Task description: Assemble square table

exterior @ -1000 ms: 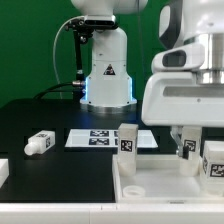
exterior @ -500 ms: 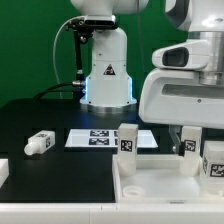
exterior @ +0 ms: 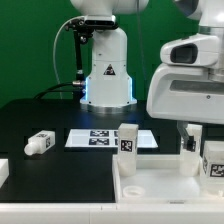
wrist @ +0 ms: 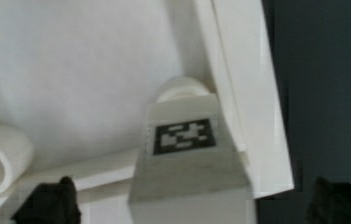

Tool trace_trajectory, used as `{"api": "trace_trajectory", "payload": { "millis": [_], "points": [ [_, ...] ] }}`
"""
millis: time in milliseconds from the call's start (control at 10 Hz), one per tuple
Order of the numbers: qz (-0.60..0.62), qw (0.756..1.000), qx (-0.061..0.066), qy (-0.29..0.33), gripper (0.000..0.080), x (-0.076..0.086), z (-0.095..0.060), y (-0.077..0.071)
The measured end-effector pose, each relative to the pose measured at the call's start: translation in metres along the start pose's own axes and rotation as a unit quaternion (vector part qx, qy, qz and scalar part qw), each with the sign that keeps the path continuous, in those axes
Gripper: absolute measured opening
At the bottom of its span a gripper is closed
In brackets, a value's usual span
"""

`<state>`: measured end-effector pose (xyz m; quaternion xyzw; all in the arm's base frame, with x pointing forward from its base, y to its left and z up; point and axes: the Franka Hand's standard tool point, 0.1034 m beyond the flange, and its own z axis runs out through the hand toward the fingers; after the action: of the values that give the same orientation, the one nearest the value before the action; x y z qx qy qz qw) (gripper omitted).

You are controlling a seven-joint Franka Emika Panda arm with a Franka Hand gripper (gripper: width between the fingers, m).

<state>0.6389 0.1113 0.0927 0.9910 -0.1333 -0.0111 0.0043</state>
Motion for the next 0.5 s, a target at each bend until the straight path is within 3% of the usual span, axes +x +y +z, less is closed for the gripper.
{"api": "trace_trajectory", "payload": {
  "millis": [300,400,500],
  "points": [
    [0.015,1.000,-0.003,0.004,0.0649,0.0008,0.0013,0.0000],
    [0.017,1.000,-0.003,0.004,0.0558,0.0010,0.0013,0.0004],
    [0.046,0.999,-0.002,0.003,0.0558,0.0009,0.0013,0.0001]
  ]
}}
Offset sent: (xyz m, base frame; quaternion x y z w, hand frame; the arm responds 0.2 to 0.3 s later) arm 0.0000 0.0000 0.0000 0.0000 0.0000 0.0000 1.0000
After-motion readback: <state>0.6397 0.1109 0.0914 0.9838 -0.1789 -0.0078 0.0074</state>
